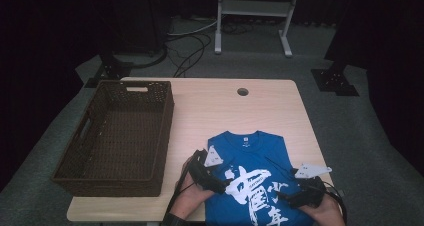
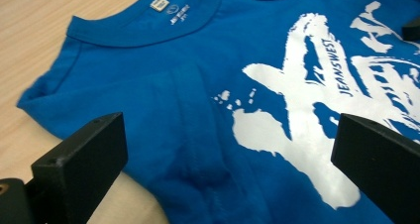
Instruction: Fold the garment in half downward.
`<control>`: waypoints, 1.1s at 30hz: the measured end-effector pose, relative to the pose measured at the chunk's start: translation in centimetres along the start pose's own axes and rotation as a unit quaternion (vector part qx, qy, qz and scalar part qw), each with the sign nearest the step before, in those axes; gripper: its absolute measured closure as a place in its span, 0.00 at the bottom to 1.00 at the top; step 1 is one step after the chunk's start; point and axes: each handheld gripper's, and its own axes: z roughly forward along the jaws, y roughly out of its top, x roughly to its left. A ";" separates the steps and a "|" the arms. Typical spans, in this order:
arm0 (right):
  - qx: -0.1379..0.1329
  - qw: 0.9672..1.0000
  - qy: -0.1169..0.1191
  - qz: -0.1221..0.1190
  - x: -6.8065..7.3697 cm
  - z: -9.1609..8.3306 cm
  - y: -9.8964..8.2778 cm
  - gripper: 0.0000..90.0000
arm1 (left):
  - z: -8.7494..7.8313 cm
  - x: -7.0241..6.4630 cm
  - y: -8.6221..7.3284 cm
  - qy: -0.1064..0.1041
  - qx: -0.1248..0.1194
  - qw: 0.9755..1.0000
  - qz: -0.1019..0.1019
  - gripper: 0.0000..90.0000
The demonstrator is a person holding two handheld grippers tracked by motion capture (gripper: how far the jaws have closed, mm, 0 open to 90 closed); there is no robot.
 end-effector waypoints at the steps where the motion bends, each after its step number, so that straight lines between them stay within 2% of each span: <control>1: 0.000 1.000 0.000 -0.001 0.0 0.0 0.0 0.00 | 0.0 0.2 0.1 0.001 0.000 1.000 0.000 0.01; 10: 0.000 1.000 0.000 -0.002 -0.1 0.0 0.0 0.00 | 0.7 1.8 0.1 -0.008 0.004 1.000 -0.013 0.01; 13: 0.000 1.000 0.000 0.000 -0.1 -0.1 -0.1 0.00 | 0.7 2.0 0.3 -0.004 0.017 1.000 -0.011 0.01; 18: 0.000 1.000 0.002 -0.002 -0.2 -0.2 -0.2 0.00 | 0.5 2.5 0.9 0.006 0.013 1.000 -0.007 0.01; 21: 0.001 1.000 0.003 -0.004 -0.4 -0.4 -0.4 0.00 | 0.6 3.0 0.8 0.007 0.002 1.000 -0.024 0.01; 23: 0.000 1.000 0.002 -0.002 -0.5 -0.5 -0.4 0.00 | 0.8 3.2 0.8 0.008 0.004 1.000 -0.028 0.01; 26: 0.001 1.000 0.005 -0.005 -0.6 -0.5 -0.5 0.00 | 1.0 3.4 0.8 0.008 0.006 1.000 -0.028 0.01; 28: 0.000 1.000 0.006 -0.006 -0.7 -0.6 -0.6 0.00 | 1.1 3.6 1.0 0.011 0.019 0.999 -0.029 0.01; 33: 0.001 1.000 0.005 -0.006 -1.0 -0.8 -0.8 0.00 | 1.1 4.2 2.0 0.014 0.014 1.000 -0.022 0.01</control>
